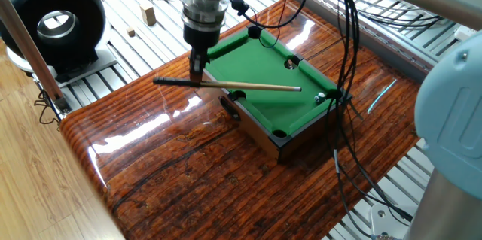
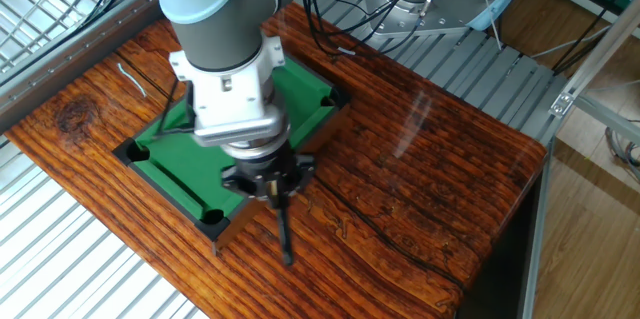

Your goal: Hit the pool ball

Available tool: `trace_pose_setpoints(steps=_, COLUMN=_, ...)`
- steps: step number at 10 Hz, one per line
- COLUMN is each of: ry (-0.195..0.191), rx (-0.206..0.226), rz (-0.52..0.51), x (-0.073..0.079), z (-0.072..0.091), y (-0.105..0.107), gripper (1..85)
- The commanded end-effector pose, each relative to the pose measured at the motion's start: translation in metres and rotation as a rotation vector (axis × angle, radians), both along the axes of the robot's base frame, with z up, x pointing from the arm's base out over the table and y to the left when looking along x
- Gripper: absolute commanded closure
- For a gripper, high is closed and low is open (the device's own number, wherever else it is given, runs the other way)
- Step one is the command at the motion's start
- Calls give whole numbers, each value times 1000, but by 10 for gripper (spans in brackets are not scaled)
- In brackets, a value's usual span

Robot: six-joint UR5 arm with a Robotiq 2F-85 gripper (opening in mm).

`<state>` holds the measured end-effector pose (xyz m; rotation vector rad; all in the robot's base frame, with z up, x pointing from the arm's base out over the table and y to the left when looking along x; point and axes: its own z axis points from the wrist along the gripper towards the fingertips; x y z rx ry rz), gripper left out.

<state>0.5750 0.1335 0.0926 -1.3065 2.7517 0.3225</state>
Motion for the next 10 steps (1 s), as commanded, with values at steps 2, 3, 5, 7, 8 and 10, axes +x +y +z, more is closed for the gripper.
trace_pose_setpoints(steps=2, ry=105, rx=60, rz=72, x=-52, z=3, y=20, gripper=847)
trace_pose_setpoints(steps=3, ry=85, rx=48, rz=71, x=-51, z=-2, y=21, gripper=847)
trace_pose_setpoints(steps=5, ry=69, rx=38, rz=87, x=-51, z=-6, y=20, gripper=847)
trace_pose_setpoints(steps=7, ry=65, rx=64, rz=117, x=-54, z=-6, y=23, gripper=847)
trace_pose_setpoints(steps=8, ry=62, rx=70, rz=130, x=-55, z=-6, y=23, gripper=847)
trace_pose_setpoints(steps=10, ry=56, rx=72, rz=145, x=-55, z=-7, y=22, gripper=847)
